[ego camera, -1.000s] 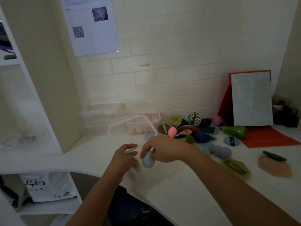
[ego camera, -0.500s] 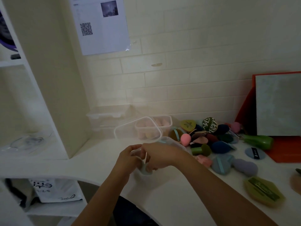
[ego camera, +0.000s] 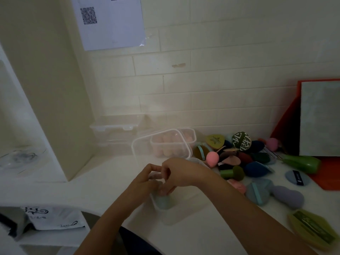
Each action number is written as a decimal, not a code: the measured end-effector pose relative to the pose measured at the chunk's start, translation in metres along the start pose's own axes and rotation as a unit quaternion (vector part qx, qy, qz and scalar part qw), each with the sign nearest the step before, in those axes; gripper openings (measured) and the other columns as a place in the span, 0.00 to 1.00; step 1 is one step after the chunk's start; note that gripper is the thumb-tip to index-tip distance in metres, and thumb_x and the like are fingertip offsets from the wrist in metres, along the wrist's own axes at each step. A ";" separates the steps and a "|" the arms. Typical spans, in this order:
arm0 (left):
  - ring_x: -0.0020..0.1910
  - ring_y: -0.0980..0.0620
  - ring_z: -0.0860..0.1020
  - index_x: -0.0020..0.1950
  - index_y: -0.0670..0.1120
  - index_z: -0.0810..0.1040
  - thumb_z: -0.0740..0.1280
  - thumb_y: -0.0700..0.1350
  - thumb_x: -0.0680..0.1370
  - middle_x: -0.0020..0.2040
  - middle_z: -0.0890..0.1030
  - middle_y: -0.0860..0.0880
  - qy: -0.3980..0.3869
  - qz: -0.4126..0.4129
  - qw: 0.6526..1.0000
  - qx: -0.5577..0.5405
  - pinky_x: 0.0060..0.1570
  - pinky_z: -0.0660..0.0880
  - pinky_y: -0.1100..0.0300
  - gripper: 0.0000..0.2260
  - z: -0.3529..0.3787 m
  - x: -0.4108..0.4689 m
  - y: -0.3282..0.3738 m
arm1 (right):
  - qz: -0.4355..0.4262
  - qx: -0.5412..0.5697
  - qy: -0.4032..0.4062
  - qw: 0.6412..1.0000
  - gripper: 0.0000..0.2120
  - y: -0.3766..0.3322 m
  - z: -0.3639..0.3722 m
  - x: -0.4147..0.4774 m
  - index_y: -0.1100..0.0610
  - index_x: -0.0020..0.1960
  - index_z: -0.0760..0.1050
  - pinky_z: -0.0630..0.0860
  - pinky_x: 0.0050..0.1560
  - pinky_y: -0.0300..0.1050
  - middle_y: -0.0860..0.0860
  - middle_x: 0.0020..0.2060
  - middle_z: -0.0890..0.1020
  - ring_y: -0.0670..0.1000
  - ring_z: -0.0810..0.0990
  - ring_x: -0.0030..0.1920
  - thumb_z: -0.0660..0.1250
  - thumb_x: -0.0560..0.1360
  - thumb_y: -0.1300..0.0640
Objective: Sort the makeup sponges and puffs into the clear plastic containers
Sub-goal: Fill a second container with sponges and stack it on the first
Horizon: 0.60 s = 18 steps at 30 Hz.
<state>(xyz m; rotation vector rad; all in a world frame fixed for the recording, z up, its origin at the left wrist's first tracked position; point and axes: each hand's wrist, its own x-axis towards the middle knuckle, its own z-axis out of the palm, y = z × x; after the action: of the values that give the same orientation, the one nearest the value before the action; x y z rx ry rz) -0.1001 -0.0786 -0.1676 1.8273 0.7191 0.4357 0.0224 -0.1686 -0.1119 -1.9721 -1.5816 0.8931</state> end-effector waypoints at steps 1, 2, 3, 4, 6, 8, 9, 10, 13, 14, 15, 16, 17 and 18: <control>0.50 0.51 0.80 0.47 0.58 0.76 0.61 0.42 0.64 0.52 0.80 0.50 -0.018 -0.003 1.000 -0.010 0.49 0.77 0.54 0.16 -0.001 0.000 -0.002 | 0.001 -0.024 0.009 1.000 0.14 0.000 -0.002 -0.001 0.56 0.36 0.69 0.67 0.24 0.24 0.47 0.32 0.77 0.42 0.77 0.31 0.76 0.68 0.62; 0.49 0.53 0.80 0.48 0.59 0.76 0.61 0.43 0.65 0.53 0.80 0.50 -0.034 0.001 0.999 -0.023 0.48 0.77 0.57 0.16 -0.002 -0.002 -0.003 | -0.002 -0.045 0.016 0.999 0.15 0.001 -0.003 -0.001 0.55 0.36 0.69 0.66 0.23 0.25 0.47 0.33 0.77 0.41 0.76 0.31 0.76 0.68 0.60; 0.46 0.56 0.81 0.51 0.57 0.75 0.62 0.44 0.65 0.51 0.80 0.50 -0.046 0.011 0.999 -0.021 0.46 0.77 0.61 0.16 -0.004 -0.004 -0.003 | -0.006 -0.061 0.019 0.998 0.14 0.001 -0.004 -0.002 0.54 0.36 0.69 0.67 0.27 0.27 0.47 0.36 0.77 0.41 0.75 0.33 0.76 0.68 0.59; 0.45 0.58 0.81 0.53 0.54 0.73 0.65 0.45 0.65 0.50 0.81 0.50 -0.060 0.025 0.998 -0.018 0.44 0.76 0.65 0.17 -0.005 -0.007 -0.002 | -0.007 -0.062 0.011 0.998 0.14 0.002 -0.006 -0.002 0.53 0.36 0.69 0.70 0.33 0.29 0.49 0.41 0.79 0.43 0.76 0.37 0.75 0.69 0.59; 0.47 0.58 0.81 0.55 0.53 0.72 0.73 0.49 0.62 0.50 0.81 0.52 -0.077 0.036 0.996 0.023 0.42 0.75 0.69 0.23 -0.008 -0.010 -0.002 | 0.000 0.012 -0.032 0.999 0.11 0.004 -0.008 -0.001 0.53 0.37 0.70 0.78 0.50 0.40 0.54 0.46 0.80 0.50 0.80 0.48 0.70 0.71 0.65; 0.46 0.57 0.80 0.53 0.53 0.73 0.76 0.46 0.62 0.51 0.81 0.51 -0.074 0.028 0.996 0.040 0.40 0.75 0.70 0.22 -0.009 -0.009 -0.002 | 0.010 0.103 -0.081 0.991 0.10 0.006 -0.010 -0.001 0.57 0.39 0.71 0.77 0.59 0.45 0.55 0.46 0.81 0.54 0.81 0.52 0.66 0.74 0.69; 0.46 0.56 0.80 0.51 0.53 0.74 0.76 0.43 0.64 0.52 0.80 0.51 -0.069 0.022 0.996 0.044 0.39 0.74 0.71 0.20 -0.009 -0.009 -0.001 | 0.014 0.130 -0.097 0.987 0.09 0.006 -0.013 -0.001 0.58 0.40 0.71 0.76 0.60 0.45 0.55 0.45 0.81 0.55 0.82 0.52 0.65 0.74 0.69; 0.46 0.56 0.79 0.50 0.53 0.74 0.75 0.40 0.67 0.53 0.79 0.52 -0.059 0.015 0.997 0.055 0.38 0.73 0.72 0.17 -0.008 -0.009 0.000 | 0.015 0.145 -0.102 0.984 0.08 0.007 -0.019 -0.002 0.58 0.41 0.71 0.76 0.61 0.46 0.56 0.45 0.82 0.56 0.82 0.52 0.65 0.75 0.68; 0.45 0.58 0.75 0.49 0.52 0.74 0.68 0.34 0.71 0.53 0.76 0.53 -0.032 0.014 0.996 0.077 0.36 0.71 0.74 0.15 -0.005 -0.009 0.001 | 0.030 0.130 -0.024 0.991 0.05 0.012 -0.051 -0.009 0.60 0.42 0.73 0.79 0.51 0.46 0.57 0.41 0.83 0.55 0.84 0.44 0.68 0.75 0.63; 0.45 0.58 0.75 0.49 0.52 0.74 0.68 0.33 0.71 0.53 0.76 0.53 -0.025 0.013 0.997 0.078 0.36 0.71 0.73 0.15 -0.005 -0.009 0.002 | 0.041 0.114 0.040 0.992 0.05 0.019 -0.064 -0.010 0.61 0.42 0.74 0.80 0.46 0.45 0.57 0.39 0.83 0.55 0.83 0.40 0.68 0.75 0.61; 0.46 0.58 0.74 0.49 0.52 0.74 0.67 0.33 0.71 0.53 0.75 0.54 -0.020 0.011 0.997 0.080 0.37 0.71 0.71 0.15 -0.005 -0.008 0.001 | 0.056 0.085 0.112 0.988 0.05 0.027 -0.075 -0.008 0.62 0.42 0.76 0.80 0.42 0.43 0.57 0.37 0.83 0.55 0.82 0.39 0.68 0.75 0.60; 0.46 0.58 0.74 0.49 0.53 0.74 0.67 0.33 0.71 0.53 0.75 0.54 -0.013 0.009 0.996 0.084 0.38 0.71 0.69 0.16 -0.004 -0.008 0.002 | 0.076 0.046 0.184 0.979 0.07 0.037 -0.083 -0.002 0.63 0.43 0.77 0.79 0.41 0.44 0.58 0.38 0.83 0.55 0.82 0.39 0.67 0.76 0.59; 0.46 0.58 0.74 0.49 0.53 0.74 0.67 0.33 0.71 0.53 0.75 0.54 -0.006 0.007 0.996 0.084 0.39 0.71 0.68 0.16 -0.005 -0.007 0.001 | 0.100 0.009 0.244 0.965 0.08 0.047 -0.089 0.006 0.65 0.46 0.78 0.77 0.42 0.45 0.59 0.42 0.83 0.56 0.81 0.42 0.65 0.76 0.59; 0.46 0.57 0.74 0.49 0.54 0.74 0.67 0.32 0.71 0.53 0.75 0.54 0.001 0.008 0.997 0.082 0.40 0.71 0.68 0.16 -0.005 -0.006 0.002 | 0.122 -0.021 0.288 0.950 0.10 0.056 -0.091 0.015 0.65 0.51 0.78 0.76 0.46 0.45 0.60 0.47 0.82 0.56 0.80 0.46 0.63 0.77 0.60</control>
<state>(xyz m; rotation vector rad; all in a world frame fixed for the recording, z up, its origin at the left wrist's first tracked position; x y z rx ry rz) -0.1067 -0.0795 -0.1634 1.9868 0.7620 0.3988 0.1288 -0.1635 -0.0917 -2.2222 -1.0452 0.3083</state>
